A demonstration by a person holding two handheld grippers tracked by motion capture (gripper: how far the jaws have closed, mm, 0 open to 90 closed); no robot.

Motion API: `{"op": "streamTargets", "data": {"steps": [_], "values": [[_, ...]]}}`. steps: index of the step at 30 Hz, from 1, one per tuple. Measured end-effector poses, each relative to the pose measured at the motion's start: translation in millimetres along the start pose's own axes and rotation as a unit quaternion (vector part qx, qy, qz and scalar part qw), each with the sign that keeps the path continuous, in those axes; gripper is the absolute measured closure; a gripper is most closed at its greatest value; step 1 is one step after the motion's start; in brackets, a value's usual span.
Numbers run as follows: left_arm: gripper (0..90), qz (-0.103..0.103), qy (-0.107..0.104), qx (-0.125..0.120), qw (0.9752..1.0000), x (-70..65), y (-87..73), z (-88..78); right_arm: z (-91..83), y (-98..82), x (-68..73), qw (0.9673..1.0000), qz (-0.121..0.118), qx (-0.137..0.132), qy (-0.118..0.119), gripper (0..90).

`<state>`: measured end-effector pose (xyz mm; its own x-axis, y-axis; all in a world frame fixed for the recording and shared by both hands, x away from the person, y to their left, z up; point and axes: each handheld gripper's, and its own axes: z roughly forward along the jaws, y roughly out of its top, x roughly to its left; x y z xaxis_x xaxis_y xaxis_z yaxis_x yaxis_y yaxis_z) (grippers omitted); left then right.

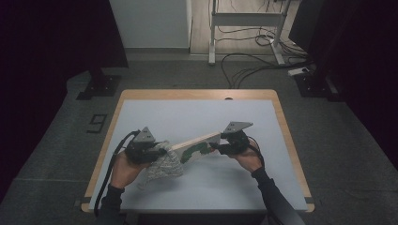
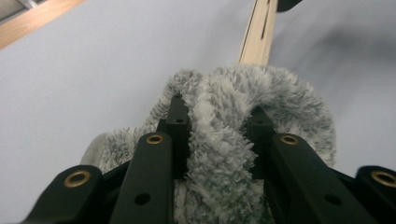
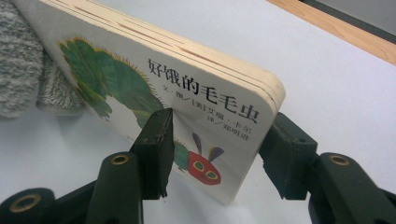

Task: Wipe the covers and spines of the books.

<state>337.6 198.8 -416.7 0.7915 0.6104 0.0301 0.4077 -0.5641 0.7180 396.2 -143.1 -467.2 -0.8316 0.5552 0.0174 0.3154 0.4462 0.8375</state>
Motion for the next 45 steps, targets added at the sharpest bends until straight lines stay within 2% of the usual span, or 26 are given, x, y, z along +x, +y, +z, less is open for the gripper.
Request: {"op": "streamTargets", "data": {"steps": [14, 28, 32, 36, 40, 45], "values": [[70.1, -0.025, -0.012, 0.017, 0.9995, 3.4, -24.0, 26.7, -0.2, -0.9, 0.0, 1.0000, 0.000, -0.002, 0.001, 46.2], [70.5, -0.048, -0.017, 0.018, 0.9985, 3.9, -44.3, 47.8, 0.3, -1.9, -0.2, 1.0000, 0.002, -0.006, 0.001, 46.2], [70.6, -0.047, -0.019, 0.011, 0.9986, 4.5, -44.7, 46.0, 0.2, -1.9, 0.1, 1.0000, 0.001, -0.006, 0.000, 46.2], [70.8, -0.052, -0.032, -0.015, 0.9981, 7.1, -39.2, 33.8, 0.2, -1.7, 0.3, 1.0000, 0.001, -0.005, 0.000, 46.1], [70.8, -0.042, -0.033, -0.027, 0.9982, 7.1, -29.5, 19.7, 0.2, -1.4, 0.4, 1.0000, 0.001, -0.004, -0.001, 46.1], [70.8, -0.027, -0.025, -0.035, 0.9987, 5.4, -15.3, 5.7, 0.1, -1.9, 0.6, 1.0000, 0.002, -0.006, 0.000, 46.1]]}}
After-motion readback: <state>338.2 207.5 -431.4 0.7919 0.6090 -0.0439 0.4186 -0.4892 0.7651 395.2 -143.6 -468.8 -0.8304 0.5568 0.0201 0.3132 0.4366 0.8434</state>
